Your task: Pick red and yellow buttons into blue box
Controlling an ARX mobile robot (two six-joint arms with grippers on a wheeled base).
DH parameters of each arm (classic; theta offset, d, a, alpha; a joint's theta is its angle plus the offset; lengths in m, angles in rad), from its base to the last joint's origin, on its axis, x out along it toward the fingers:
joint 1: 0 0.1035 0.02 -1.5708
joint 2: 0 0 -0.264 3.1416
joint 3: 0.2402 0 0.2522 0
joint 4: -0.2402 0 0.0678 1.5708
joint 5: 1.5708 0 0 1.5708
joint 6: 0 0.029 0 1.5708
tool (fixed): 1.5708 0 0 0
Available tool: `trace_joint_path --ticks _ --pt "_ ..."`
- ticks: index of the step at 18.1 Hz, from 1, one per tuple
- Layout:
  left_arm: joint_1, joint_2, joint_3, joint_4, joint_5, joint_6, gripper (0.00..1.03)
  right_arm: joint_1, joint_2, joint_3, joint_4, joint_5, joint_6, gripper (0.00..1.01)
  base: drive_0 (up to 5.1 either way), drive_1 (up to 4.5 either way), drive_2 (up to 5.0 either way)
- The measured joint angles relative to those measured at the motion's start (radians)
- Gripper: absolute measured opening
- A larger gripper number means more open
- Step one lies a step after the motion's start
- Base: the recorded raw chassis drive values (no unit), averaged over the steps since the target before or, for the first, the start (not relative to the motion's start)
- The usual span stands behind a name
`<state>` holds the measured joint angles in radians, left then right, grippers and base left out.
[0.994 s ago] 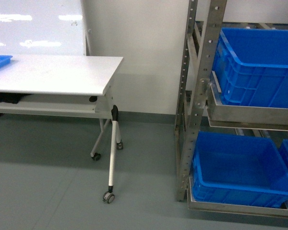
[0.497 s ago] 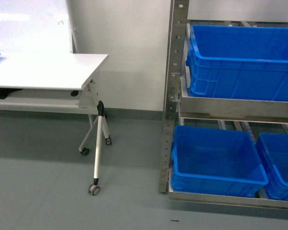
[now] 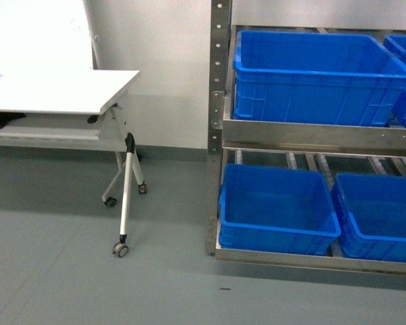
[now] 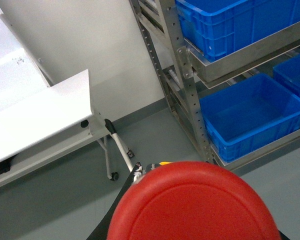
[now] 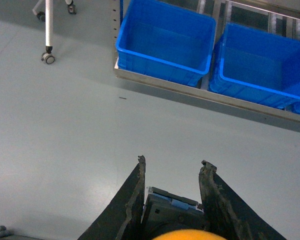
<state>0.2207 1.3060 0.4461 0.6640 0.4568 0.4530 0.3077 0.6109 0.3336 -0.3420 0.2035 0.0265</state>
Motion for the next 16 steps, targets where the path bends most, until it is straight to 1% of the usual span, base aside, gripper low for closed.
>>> trace_joint_path --ticks 4,10,12,16 --pt "0.0 0.001 0.0 0.002 0.0 0.0 0.25 0.0 0.002 0.0 0.001 0.001 0.0 0.29 4.0 -2.1 -2.1" --pt "-0.001 0.001 0.0 0.002 0.0 0.0 0.25 0.0 0.002 0.0 0.0 0.002 0.0 0.29 3.0 -0.4 -2.9" --pt "-0.002 0.001 0.0 0.003 0.003 0.0 0.25 0.0 0.002 0.0 0.001 0.002 0.0 0.29 -0.1 1.13 -1.2" --pt "-0.002 0.001 0.0 0.002 0.003 0.0 0.25 0.0 0.002 0.0 0.0 0.001 0.0 0.29 0.0 0.0 0.0"
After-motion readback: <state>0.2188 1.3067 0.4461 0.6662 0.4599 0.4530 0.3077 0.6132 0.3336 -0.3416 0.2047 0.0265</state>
